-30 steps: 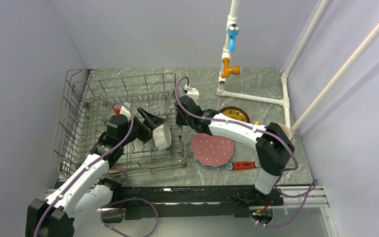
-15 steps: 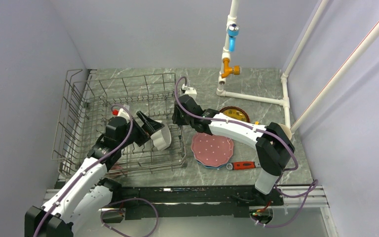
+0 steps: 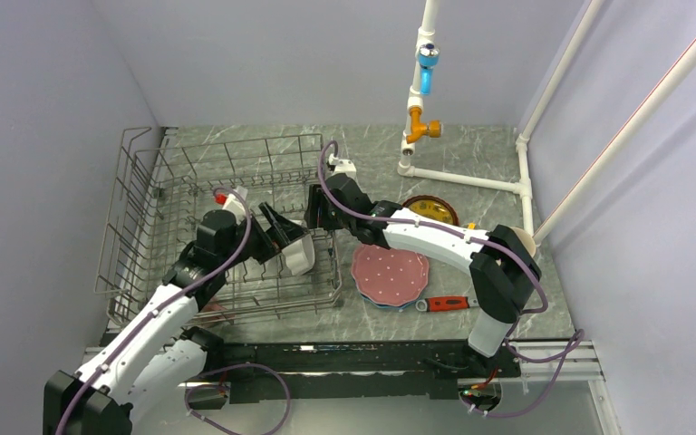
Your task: Load the mixed dishes into the dish rack
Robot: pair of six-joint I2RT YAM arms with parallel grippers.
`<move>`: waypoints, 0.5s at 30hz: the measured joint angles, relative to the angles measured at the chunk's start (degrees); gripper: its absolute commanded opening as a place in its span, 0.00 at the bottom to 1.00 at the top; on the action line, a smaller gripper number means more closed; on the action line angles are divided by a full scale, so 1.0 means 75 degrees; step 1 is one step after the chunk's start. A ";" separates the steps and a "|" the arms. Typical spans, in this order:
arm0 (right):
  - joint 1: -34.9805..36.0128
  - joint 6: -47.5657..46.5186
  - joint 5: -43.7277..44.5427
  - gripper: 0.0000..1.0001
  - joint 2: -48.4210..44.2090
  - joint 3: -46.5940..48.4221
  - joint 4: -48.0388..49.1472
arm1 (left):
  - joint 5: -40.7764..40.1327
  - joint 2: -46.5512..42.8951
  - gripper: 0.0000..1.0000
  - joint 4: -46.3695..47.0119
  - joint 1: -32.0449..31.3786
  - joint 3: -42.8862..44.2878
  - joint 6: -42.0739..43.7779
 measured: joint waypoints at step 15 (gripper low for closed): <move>-0.0038 -0.0003 -0.0105 0.57 -0.0003 -0.0067 0.0125 | 0.0490 0.0539 0.99 0.0752 -0.0615 0.0318 -0.0026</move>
